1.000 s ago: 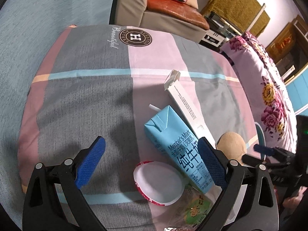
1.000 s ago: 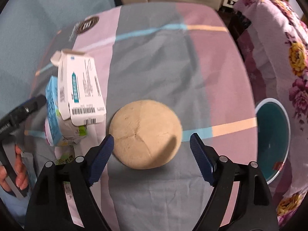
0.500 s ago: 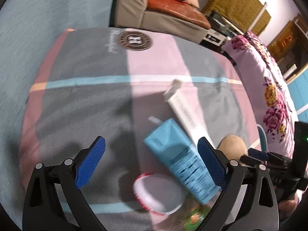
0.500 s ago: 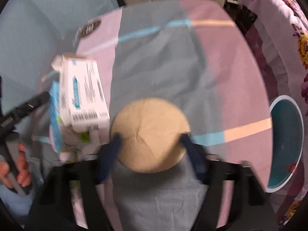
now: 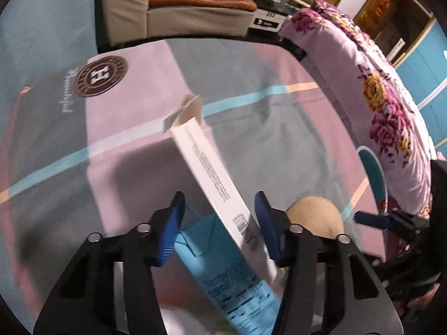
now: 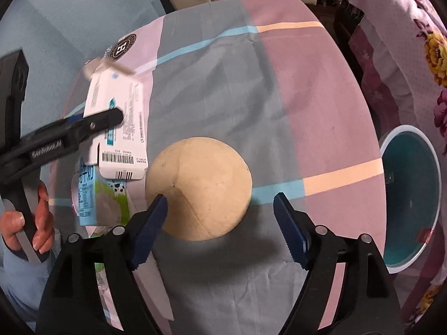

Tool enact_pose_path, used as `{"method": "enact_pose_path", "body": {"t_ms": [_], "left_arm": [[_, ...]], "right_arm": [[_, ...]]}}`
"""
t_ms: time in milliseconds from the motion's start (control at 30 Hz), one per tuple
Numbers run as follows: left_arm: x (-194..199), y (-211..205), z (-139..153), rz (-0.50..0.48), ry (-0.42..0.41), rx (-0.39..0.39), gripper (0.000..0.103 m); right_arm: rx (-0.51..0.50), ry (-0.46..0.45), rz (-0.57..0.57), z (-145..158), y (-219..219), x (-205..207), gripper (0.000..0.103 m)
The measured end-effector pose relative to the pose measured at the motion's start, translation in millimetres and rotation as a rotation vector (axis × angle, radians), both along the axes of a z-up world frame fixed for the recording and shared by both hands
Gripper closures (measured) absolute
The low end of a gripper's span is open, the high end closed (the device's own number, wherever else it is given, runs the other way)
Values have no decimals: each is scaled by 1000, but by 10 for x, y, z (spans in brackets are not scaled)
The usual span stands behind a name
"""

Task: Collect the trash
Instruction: 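Grasp the white medicine box with the left gripper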

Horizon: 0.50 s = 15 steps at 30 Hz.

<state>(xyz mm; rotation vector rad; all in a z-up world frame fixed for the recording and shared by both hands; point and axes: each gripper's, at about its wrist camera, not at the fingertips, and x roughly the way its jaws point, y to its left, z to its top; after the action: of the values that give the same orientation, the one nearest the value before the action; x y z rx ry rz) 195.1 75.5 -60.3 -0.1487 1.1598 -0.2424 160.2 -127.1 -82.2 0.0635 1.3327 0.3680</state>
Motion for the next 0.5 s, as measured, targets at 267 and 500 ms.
{"method": "enact_pose_path", "body": {"t_ms": [267,500], "left_arm": [[23,-111,51,-10,-30,-39,74],[-31,199,145,51,-39,-74,75]], "right_arm": [[-42,-11,71,-95,184,-94,22],[-122,-39,137,-257,455,-125,8]]}}
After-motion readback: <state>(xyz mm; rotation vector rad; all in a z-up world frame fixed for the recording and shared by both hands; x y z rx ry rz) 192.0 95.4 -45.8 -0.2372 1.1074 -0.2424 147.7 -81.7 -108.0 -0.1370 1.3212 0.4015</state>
